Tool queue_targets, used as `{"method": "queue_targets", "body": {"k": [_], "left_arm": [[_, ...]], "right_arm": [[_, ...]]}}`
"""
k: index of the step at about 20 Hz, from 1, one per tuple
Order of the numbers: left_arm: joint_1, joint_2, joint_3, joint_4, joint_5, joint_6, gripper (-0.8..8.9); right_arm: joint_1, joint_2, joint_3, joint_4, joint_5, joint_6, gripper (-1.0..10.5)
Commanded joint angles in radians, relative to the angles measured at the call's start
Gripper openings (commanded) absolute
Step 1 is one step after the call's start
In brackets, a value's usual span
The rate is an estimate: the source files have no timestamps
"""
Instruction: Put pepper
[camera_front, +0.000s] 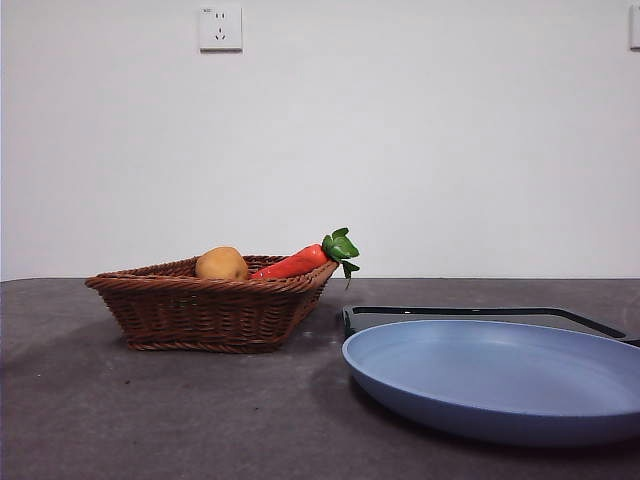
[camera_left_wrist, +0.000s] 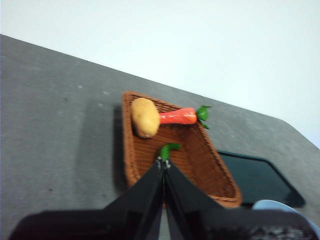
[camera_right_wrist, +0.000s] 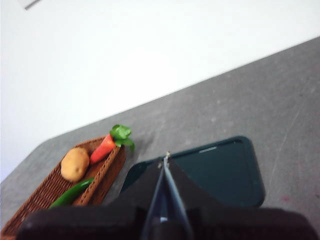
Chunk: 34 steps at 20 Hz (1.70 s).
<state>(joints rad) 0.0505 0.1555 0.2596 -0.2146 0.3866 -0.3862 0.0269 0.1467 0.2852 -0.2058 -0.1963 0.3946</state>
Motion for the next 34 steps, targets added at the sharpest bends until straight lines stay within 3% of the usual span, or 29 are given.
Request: {"method": "queue_targets", "body": {"k": [1, 11, 18, 22, 24, 25, 26, 28, 34], "left_arm": [[0.003, 0.063, 0.071, -0.03, 0.052, 0.035, 0.06], [0.002, 0.315, 0.326, -0.293, 0.312, 0.248, 0.06], [0.0, 0.41, 0.44, -0.537, 0.381, 0.419, 0.06], [0.0, 0.411, 0.448, -0.56, 0.381, 0.417, 0.25], [0.0, 0.411, 0.448, -0.561, 0.381, 0.413, 1.9], [0.0, 0.411, 0.448, -0.561, 0.381, 0.413, 2.96], [0.0, 0.411, 0.448, -0.562, 0.382, 0.413, 3.29], [0.0, 0.411, 0.448, -0.562, 0.382, 0.412, 3.37], [0.0, 0.411, 0.448, -0.561, 0.383, 0.412, 3.37]], "right_arm": [[0.002, 0.073, 0.098, -0.061, -0.037, -0.052, 0.1], [0.003, 0.386, 0.488, -0.529, -0.25, -0.274, 0.1], [0.035, 0.549, 0.686, -0.877, -0.247, -0.486, 0.1], [0.035, 0.57, 0.687, -0.898, -0.248, -0.5, 0.1], [0.035, 0.573, 0.688, -0.898, -0.248, -0.499, 0.6], [0.035, 0.573, 0.687, -0.898, -0.248, -0.496, 1.5], [0.035, 0.573, 0.687, -0.898, -0.248, -0.496, 2.4], [0.035, 0.582, 0.687, -0.897, -0.248, -0.483, 3.3], [0.035, 0.706, 0.687, -0.866, -0.247, -0.482, 3.2]]}}
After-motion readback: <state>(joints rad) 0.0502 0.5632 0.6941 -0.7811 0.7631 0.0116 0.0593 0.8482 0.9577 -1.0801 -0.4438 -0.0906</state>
